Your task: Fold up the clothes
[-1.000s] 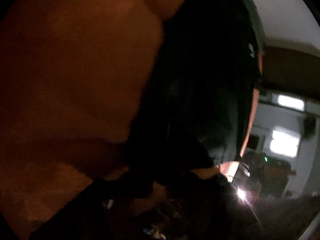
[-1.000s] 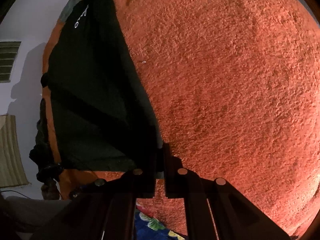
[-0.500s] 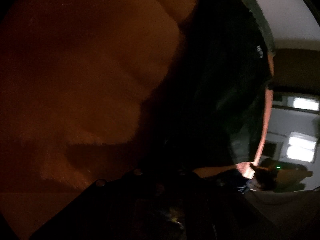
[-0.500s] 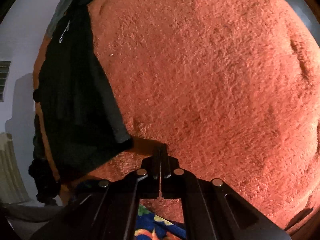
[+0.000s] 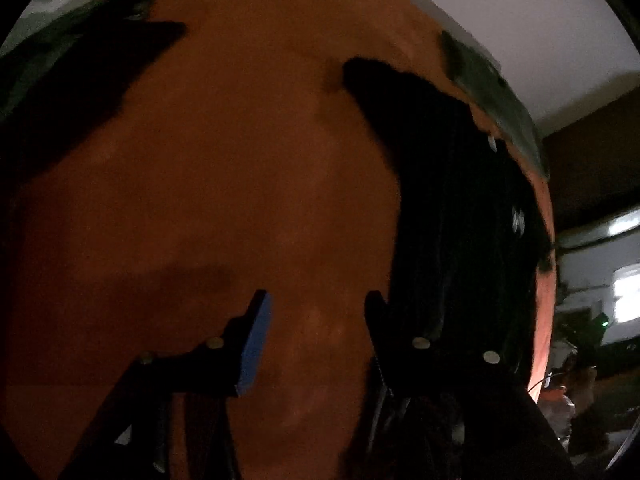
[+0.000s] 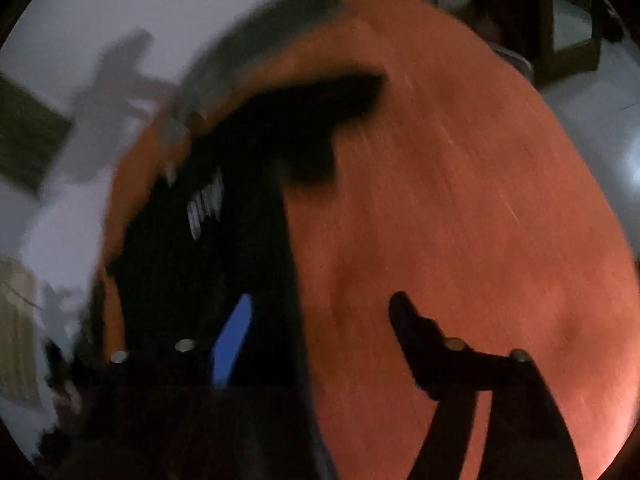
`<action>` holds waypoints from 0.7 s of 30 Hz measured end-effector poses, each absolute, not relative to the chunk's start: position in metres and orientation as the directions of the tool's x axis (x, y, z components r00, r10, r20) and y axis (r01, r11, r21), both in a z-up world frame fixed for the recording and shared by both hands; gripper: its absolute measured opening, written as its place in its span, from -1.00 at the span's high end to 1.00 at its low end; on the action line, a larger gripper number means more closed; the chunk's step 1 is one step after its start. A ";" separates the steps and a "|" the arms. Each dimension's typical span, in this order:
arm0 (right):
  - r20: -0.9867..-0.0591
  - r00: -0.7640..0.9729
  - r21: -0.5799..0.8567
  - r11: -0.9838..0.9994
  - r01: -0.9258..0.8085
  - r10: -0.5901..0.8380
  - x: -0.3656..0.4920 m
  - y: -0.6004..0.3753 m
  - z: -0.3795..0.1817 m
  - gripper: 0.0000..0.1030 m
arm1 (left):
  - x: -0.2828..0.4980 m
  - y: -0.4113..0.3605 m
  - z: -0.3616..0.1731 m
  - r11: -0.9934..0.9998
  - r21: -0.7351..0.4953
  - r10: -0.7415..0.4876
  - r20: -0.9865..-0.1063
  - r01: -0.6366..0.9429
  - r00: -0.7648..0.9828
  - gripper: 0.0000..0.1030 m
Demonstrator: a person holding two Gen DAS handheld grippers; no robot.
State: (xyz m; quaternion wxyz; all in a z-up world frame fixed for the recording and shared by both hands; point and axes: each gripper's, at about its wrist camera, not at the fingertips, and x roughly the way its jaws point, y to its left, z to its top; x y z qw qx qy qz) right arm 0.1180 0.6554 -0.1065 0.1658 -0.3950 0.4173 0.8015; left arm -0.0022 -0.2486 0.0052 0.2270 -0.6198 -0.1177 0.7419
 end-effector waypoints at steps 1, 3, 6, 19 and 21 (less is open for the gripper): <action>-0.745 -0.664 0.586 -0.543 -0.601 -0.069 0.099 0.666 -0.117 -0.39 | -0.019 -0.238 -0.003 -0.866 -0.470 0.493 -0.861 -0.174 -0.127 0.03; -0.691 -0.719 0.675 -0.426 -0.602 -0.079 0.074 0.682 -0.135 -0.39 | -0.052 -0.218 -0.021 -0.861 -0.490 0.506 -0.853 -0.137 -0.128 0.03; -0.610 -0.788 0.776 -0.259 -0.574 -0.080 0.070 0.685 -0.152 -0.39 | -0.088 -0.197 -0.044 -0.873 -0.471 0.486 -0.859 -0.127 -0.161 0.03; -0.640 -0.755 0.704 -0.502 -0.503 -0.142 0.070 0.624 -0.170 -0.39 | -0.169 -0.116 -0.048 -0.900 -0.351 0.425 -0.837 -0.258 -0.343 0.14; -0.641 -0.753 0.703 -0.505 -0.500 -0.146 0.068 0.623 -0.169 -0.39 | -0.177 -0.120 -0.048 -0.888 -0.407 0.458 -0.826 -0.213 -0.328 0.82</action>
